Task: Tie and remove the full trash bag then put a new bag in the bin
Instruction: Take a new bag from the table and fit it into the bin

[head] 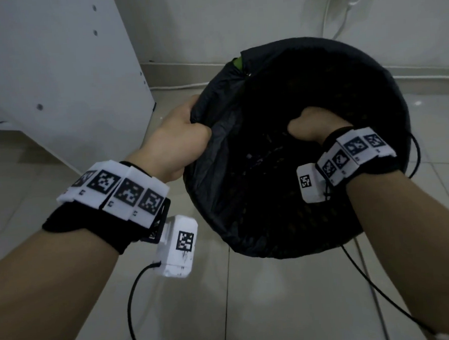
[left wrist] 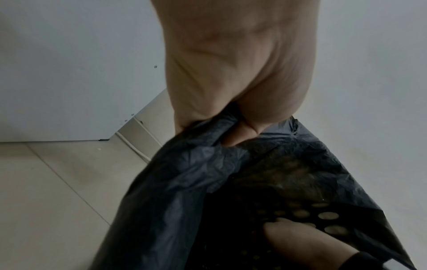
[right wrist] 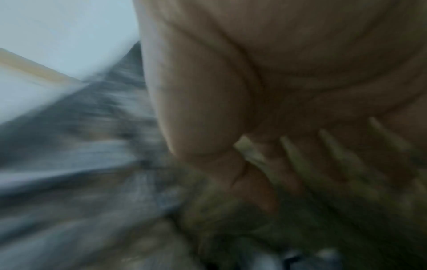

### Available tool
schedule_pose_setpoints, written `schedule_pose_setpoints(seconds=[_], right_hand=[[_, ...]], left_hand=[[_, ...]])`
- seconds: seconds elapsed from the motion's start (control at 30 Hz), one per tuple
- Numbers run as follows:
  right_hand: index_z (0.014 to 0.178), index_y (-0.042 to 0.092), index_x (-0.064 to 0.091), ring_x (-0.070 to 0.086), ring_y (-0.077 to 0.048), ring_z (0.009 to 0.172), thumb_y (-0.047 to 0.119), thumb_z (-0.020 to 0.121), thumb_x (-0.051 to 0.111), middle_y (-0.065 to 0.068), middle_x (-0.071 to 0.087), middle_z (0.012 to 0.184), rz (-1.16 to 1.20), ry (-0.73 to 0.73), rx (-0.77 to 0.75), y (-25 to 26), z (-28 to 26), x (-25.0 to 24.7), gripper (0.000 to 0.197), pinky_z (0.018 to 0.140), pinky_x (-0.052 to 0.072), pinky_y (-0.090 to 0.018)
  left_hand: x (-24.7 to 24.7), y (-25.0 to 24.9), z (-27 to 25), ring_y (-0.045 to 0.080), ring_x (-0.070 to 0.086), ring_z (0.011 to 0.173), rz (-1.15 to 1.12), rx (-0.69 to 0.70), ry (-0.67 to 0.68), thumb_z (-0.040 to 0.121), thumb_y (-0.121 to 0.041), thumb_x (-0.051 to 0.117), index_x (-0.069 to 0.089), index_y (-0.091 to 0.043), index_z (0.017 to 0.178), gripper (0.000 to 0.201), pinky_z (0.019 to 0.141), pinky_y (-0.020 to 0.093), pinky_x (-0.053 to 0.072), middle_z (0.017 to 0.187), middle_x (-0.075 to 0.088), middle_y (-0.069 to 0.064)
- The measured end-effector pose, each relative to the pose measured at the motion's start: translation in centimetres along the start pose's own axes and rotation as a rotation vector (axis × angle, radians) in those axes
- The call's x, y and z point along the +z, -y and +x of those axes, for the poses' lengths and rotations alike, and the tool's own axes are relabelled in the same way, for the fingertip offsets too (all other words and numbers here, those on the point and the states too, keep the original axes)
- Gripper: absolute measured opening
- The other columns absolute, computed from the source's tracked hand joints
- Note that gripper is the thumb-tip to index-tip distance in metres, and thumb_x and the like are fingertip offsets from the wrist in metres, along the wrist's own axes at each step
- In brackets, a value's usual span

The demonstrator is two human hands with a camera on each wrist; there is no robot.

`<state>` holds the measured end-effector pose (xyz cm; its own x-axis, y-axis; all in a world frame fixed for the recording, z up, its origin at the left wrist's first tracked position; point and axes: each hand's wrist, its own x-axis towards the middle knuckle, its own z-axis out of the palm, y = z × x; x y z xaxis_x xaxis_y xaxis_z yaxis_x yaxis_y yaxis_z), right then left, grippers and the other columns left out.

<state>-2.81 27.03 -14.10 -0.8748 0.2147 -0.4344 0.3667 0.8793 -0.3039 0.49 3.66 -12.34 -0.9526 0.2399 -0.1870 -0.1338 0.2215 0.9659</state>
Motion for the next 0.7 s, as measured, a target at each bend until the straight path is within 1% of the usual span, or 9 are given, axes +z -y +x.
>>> schedule_pose_setpoints(seconds=[0.1, 0.2, 0.3, 0.37, 0.4, 0.47, 0.57, 0.63, 0.7], right_hand=[[0.116, 0.009, 0.064, 0.06, -0.033, 0.108, 0.022, 0.094, 0.055, -0.016, 0.062, 0.124, 0.205, -0.005, -0.095, 0.8, -2.1, -0.4, 0.026, 0.089, 0.053, -0.037], [0.085, 0.018, 0.069, 0.071, -0.026, 0.085, 0.012, 0.091, 0.056, -0.011, 0.072, 0.093, 0.431, -0.048, -0.227, 1.8, -5.5, -1.6, 0.015, 0.071, 0.063, -0.044], [0.085, 0.015, 0.071, 0.069, -0.018, 0.071, 0.022, 0.087, 0.057, -0.002, 0.073, 0.078, 0.242, -0.462, -0.374, 0.5, -8.9, -3.9, 0.015, 0.06, 0.058, -0.033], [0.098, 0.01, 0.066, 0.065, -0.035, 0.09, 0.031, 0.085, 0.059, -0.015, 0.069, 0.092, -0.045, -0.797, -0.38, -1.9, -9.3, -4.5, 0.025, 0.071, 0.05, -0.04], [0.109, 0.005, 0.06, 0.061, -0.042, 0.097, 0.035, 0.085, 0.061, -0.023, 0.065, 0.102, -0.14, -0.838, -0.308, -3.2, -8.8, -4.3, 0.038, 0.075, 0.048, -0.045], [0.125, 0.002, 0.048, 0.061, -0.046, 0.103, 0.043, 0.088, 0.064, -0.028, 0.061, 0.113, -0.106, -0.583, -0.118, -4.8, -7.3, -3.1, 0.058, 0.08, 0.053, -0.051], [0.129, 0.013, 0.046, 0.073, -0.033, 0.065, 0.034, 0.097, 0.059, -0.017, 0.069, 0.098, 0.429, -0.115, -0.019, -4.7, -5.9, -0.6, 0.041, 0.058, 0.061, -0.043], [0.127, 0.011, 0.047, 0.068, -0.027, 0.046, 0.022, 0.1, 0.055, -0.019, 0.069, 0.084, 0.679, -0.119, -0.067, -3.8, -4.7, 0.1, 0.03, 0.044, 0.057, -0.036], [0.124, 0.009, 0.05, 0.062, -0.021, 0.037, 0.022, 0.101, 0.052, -0.018, 0.067, 0.073, 0.741, -0.196, -0.119, -2.3, -3.5, 0.3, 0.026, 0.039, 0.054, -0.032]], left_hand=[[-0.3, 0.1, 0.5, 0.014, 0.071, 0.092, 0.006, -0.012, -0.009, 0.078, 0.011, 0.05, 0.062, -0.021, 0.12, 0.055, 0.068, 0.025, 0.06, 0.108, 0.073, -0.003], [-1.0, 0.4, 1.0, 0.014, 0.072, 0.085, -0.044, -0.062, -0.047, 0.084, 0.018, 0.04, 0.061, -0.02, 0.125, 0.06, 0.064, 0.026, 0.061, 0.106, 0.073, -0.001], [-2.2, 1.1, 1.3, 0.028, 0.072, 0.098, -0.11, -0.136, -0.142, 0.067, 0.006, 0.051, 0.066, -0.021, 0.123, 0.064, 0.08, 0.044, 0.062, 0.11, 0.075, 0.006], [-3.1, 1.4, 1.5, 0.038, 0.069, 0.103, -0.165, -0.156, -0.22, 0.056, 0.001, 0.047, 0.069, -0.02, 0.118, 0.069, 0.089, 0.055, 0.058, 0.113, 0.075, 0.011], [-3.5, 1.5, 1.6, 0.039, 0.069, 0.103, -0.185, -0.164, -0.256, 0.055, 0.001, 0.046, 0.069, -0.019, 0.118, 0.069, 0.09, 0.057, 0.057, 0.113, 0.074, 0.012], [-4.2, 1.6, 1.6, 0.04, 0.068, 0.103, -0.188, -0.191, -0.308, 0.054, -0.002, 0.046, 0.068, -0.016, 0.119, 0.069, 0.093, 0.058, 0.056, 0.114, 0.073, 0.014], [-4.7, 1.6, 1.4, 0.036, 0.067, 0.105, -0.18, -0.209, -0.38, 0.061, -0.009, 0.051, 0.065, -0.018, 0.121, 0.062, 0.094, 0.054, 0.056, 0.116, 0.071, 0.012], [-4.8, 1.5, 1.0, 0.029, 0.068, 0.098, -0.187, -0.184, -0.431, 0.079, -0.014, 0.054, 0.059, -0.019, 0.124, 0.046, 0.084, 0.045, 0.06, 0.113, 0.07, 0.008], [-5.1, 1.9, 0.9, 0.018, 0.068, 0.084, -0.177, -0.137, -0.485, 0.096, -0.017, 0.05, 0.054, -0.021, 0.119, 0.024, 0.062, 0.032, 0.06, 0.103, 0.068, 0.001]])
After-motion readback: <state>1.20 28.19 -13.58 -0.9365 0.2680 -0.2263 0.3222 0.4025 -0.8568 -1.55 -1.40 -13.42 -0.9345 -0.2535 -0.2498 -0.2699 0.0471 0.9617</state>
